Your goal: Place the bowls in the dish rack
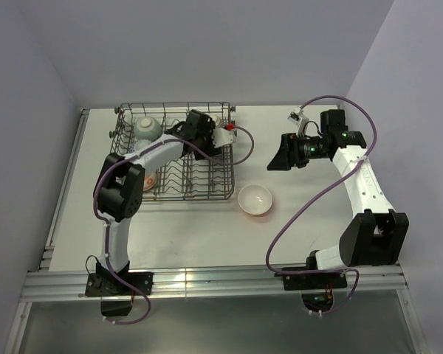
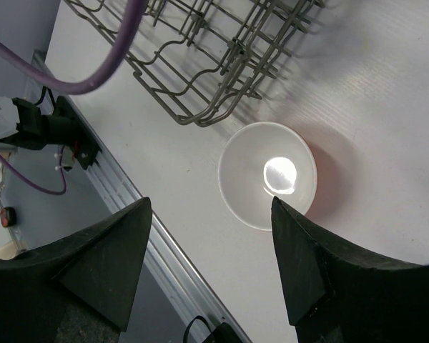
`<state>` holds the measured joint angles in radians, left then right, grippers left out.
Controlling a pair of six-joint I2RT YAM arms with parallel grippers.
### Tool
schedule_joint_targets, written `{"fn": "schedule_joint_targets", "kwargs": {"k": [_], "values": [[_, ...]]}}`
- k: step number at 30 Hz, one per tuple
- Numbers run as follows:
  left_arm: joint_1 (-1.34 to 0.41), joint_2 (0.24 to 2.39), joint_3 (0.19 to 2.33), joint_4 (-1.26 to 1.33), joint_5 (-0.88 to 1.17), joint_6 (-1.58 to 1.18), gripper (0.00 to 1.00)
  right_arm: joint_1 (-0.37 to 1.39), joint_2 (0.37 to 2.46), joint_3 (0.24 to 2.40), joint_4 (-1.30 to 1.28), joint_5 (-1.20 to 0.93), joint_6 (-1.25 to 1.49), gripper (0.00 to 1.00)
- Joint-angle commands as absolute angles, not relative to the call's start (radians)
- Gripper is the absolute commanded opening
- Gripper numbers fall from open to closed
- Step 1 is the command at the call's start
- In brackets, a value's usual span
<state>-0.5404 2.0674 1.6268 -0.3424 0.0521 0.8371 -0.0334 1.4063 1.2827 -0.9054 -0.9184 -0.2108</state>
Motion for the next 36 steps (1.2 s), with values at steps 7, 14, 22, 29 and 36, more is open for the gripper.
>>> {"fn": "schedule_joint_targets", "kwargs": {"k": [7, 14, 22, 29, 36], "values": [[-0.581, 1.983, 1.543, -0.143, 0.005, 0.98, 0.0, -0.04, 1.396, 1.262, -0.908, -0.93, -0.238, 0.75], [-0.598, 2.0, 1.511, -0.127, -0.048, 1.0, 0.04, -0.041, 1.405, 1.267, -0.92, -0.928, -0.244, 0.75], [-0.603, 2.005, 1.483, -0.118, -0.028, 0.989, 0.58, -0.041, 1.414, 1.278, -0.934, -0.919, -0.255, 0.75], [-0.606, 2.011, 1.488, -0.152, -0.009, 0.986, 0.83, -0.041, 1.419, 1.284, -0.94, -0.913, -0.258, 0.76], [-0.606, 2.005, 1.486, -0.183, 0.023, 0.98, 0.87, -0.041, 1.427, 1.292, -0.945, -0.913, -0.262, 0.76]]}}
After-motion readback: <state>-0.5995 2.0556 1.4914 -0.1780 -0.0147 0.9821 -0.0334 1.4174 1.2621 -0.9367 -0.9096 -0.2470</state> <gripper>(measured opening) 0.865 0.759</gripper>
